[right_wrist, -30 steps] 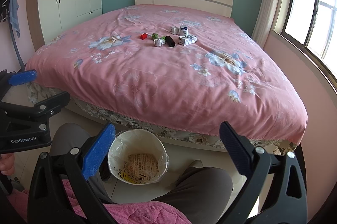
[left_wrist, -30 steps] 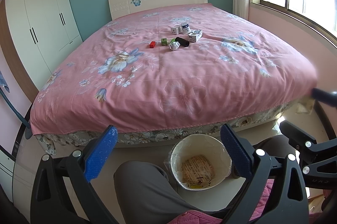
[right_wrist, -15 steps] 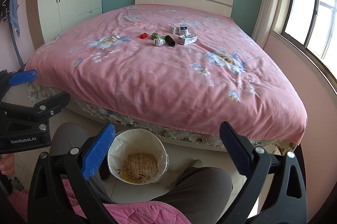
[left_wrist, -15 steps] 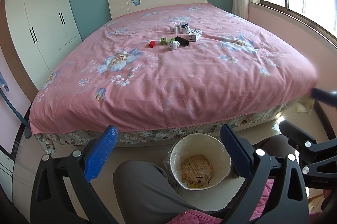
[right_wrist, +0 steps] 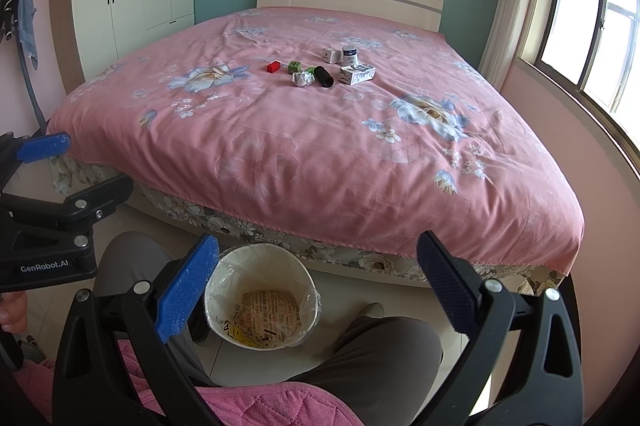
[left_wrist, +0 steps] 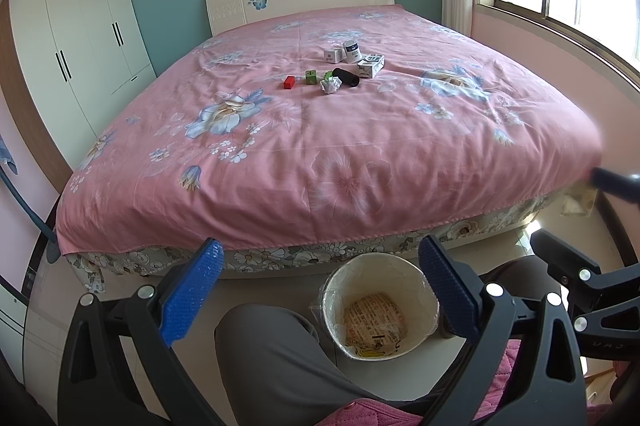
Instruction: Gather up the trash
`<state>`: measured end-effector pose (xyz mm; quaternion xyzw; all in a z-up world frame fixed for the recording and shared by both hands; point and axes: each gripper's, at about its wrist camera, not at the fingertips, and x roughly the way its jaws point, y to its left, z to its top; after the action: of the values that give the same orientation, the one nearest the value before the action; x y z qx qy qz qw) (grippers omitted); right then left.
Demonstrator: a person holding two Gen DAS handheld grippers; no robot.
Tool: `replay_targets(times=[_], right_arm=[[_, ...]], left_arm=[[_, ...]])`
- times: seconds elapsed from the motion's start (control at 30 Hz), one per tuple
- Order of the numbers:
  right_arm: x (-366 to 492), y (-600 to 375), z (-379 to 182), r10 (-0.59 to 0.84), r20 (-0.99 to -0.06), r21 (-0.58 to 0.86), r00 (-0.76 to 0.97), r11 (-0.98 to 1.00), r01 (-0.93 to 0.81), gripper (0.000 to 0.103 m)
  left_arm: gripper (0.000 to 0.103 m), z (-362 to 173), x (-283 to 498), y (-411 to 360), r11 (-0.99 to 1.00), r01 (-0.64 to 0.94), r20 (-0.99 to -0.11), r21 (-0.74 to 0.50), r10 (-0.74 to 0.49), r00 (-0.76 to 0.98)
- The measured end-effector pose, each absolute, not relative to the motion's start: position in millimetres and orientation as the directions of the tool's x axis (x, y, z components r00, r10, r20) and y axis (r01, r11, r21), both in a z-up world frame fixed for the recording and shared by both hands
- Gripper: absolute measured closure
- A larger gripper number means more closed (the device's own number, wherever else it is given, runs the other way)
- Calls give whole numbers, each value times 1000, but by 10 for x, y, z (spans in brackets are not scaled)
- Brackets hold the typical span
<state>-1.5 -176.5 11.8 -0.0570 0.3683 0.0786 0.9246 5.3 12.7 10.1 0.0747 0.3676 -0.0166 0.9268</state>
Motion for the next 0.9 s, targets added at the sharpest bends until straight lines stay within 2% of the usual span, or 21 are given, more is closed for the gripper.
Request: replay_targets(times=[0.47, 0.9], right_arm=[[225, -1676, 193, 110, -673, -71, 731, 975, -212, 6], [995, -1722, 517, 99, -615, -105, 782, 973, -206, 6]], left_arm=[[4, 180, 283, 173, 990, 56, -677, 130, 47, 735], [4, 400, 1037, 330, 994, 8, -667, 106, 65, 743]])
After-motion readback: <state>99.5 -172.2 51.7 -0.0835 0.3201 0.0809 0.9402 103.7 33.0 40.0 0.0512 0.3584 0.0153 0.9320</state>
